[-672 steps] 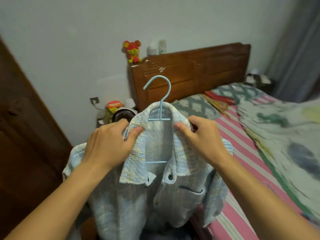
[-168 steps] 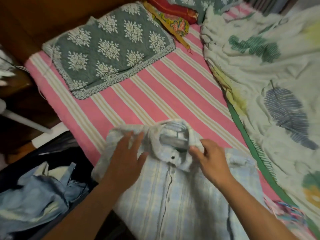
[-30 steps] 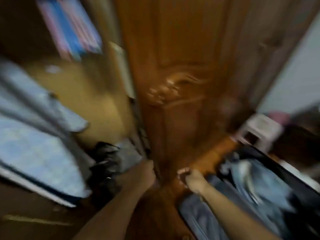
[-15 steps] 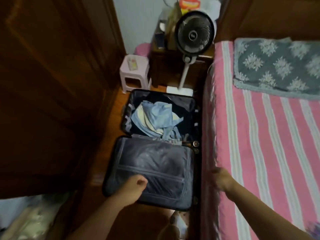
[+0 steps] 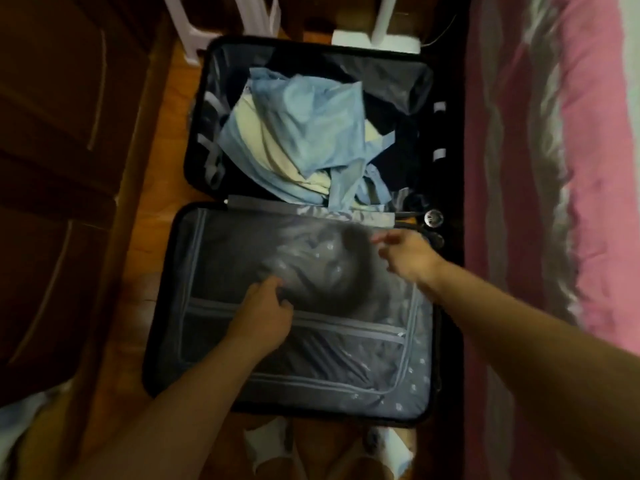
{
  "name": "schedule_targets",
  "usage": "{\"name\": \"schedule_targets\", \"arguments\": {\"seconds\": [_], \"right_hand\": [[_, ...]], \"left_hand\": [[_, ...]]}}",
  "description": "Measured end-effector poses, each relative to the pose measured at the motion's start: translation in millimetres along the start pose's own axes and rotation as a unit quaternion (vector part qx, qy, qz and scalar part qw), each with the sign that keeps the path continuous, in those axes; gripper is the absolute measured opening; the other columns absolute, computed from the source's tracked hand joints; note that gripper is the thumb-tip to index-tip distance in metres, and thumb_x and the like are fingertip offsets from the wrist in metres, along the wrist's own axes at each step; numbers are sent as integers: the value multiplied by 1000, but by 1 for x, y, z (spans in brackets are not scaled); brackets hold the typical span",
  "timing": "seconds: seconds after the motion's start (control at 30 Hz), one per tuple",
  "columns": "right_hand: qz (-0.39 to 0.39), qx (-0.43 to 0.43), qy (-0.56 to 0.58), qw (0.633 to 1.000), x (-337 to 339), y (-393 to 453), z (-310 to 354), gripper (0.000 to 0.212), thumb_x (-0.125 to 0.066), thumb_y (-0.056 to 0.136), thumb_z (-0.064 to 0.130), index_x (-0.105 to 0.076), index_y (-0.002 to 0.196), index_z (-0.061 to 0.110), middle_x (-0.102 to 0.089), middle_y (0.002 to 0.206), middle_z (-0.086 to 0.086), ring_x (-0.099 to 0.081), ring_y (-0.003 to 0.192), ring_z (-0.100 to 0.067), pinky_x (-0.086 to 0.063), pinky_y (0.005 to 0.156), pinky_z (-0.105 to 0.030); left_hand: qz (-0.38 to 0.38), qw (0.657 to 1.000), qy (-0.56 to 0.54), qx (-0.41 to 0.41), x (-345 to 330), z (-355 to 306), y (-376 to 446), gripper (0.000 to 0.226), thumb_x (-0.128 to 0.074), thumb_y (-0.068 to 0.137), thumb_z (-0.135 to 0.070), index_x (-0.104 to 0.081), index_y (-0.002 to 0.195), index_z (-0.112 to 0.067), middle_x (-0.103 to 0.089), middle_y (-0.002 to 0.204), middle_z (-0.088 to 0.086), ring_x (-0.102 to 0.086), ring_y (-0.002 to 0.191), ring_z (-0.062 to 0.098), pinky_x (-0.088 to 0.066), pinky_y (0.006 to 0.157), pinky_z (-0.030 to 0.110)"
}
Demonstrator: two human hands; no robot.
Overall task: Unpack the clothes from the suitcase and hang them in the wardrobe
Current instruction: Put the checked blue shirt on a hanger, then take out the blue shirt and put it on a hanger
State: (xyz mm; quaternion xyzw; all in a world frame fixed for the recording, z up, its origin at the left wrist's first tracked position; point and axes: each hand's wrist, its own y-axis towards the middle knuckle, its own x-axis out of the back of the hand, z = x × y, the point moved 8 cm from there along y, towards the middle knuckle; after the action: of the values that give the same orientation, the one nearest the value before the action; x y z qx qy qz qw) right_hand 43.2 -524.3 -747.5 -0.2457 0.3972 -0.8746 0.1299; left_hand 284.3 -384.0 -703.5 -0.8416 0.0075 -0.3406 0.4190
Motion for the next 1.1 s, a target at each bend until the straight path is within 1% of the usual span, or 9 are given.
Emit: {"name": "schedule_targets", "arguments": {"seconds": [0.07,0.17,0.27,0.37,0.47,0.6,0.77,0.93,1.1], "right_hand": [[-21,46,7,999,-16,58,30,31,-42,98,-9,-66,94,11,-60,75,-8,-52,43,-3,-42,43,-16],[-58,92,56,992,-37,130,70,31,-46,96,-11,-66,117,-2,-63,104,-13,-62,89,-20,-56,62,-15],[-37,97,58,993,-72,149,91,35,-48,99,7,-60,132,6,-60,116,-6,-52,98,-17,-50,66,-23],[-79,86,127,985,-92,113,74,25,-45,102,14,-67,112,7,-63,108,-9,-54,96,-19,-44,78,-31],[-96,51,261,959,-94,24,33,31,-52,95,6,-69,70,13,-69,75,-3,-60,76,-19,-47,68,-33],[-89,10,297,951,-46,-140,11,17,-62,90,6,-77,81,8,-74,79,-11,-67,76,-20,-54,70,-33],[-158,54,193,967,67,-333,79,29,-54,102,13,-76,83,16,-76,84,-3,-71,84,-19,-56,75,-33],[-184,172,179,951,142,-497,178,23,-56,101,12,-76,92,14,-77,86,5,-70,79,-6,-52,68,-18],[-164,275,272,908,185,-623,233,26,-52,101,7,-77,96,11,-76,103,-3,-70,102,-17,-52,88,-25]], "left_hand": [[-23,1000,-9,-5,6,22,31,33,-60,91,-11,-60,124,-14,-57,119,13,-58,111,32,-44,95,34],[-25,999,-33,-6,12,58,61,28,-59,94,-11,-60,120,-20,-57,116,5,-58,109,25,-44,91,29],[-17,998,-54,11,18,95,70,31,-56,98,-14,-56,129,-22,-58,123,1,-58,112,19,-45,88,28],[-17,997,-68,38,21,123,60,30,-54,100,-14,-57,130,-20,-61,119,4,-62,102,20,-47,78,27],[-7,993,-96,71,24,125,16,26,-53,101,-17,-58,126,-22,-64,110,6,-63,97,22,-52,78,34],[60,989,-104,82,40,83,-77,21,-50,104,-20,-54,124,-25,-61,117,3,-60,105,20,-46,83,30],[75,995,-68,23,112,-3,-200,23,-54,103,-15,-55,122,-28,-60,122,1,-59,105,16,-48,90,30],[86,987,3,-139,158,-111,-309,70,-68,95,-26,-30,153,-37,-27,152,-3,-36,141,19,-42,111,37],[101,957,-44,-270,148,-203,-388,114,-84,78,-40,-4,159,-42,0,161,-13,-15,150,14,-28,118,33]]}}
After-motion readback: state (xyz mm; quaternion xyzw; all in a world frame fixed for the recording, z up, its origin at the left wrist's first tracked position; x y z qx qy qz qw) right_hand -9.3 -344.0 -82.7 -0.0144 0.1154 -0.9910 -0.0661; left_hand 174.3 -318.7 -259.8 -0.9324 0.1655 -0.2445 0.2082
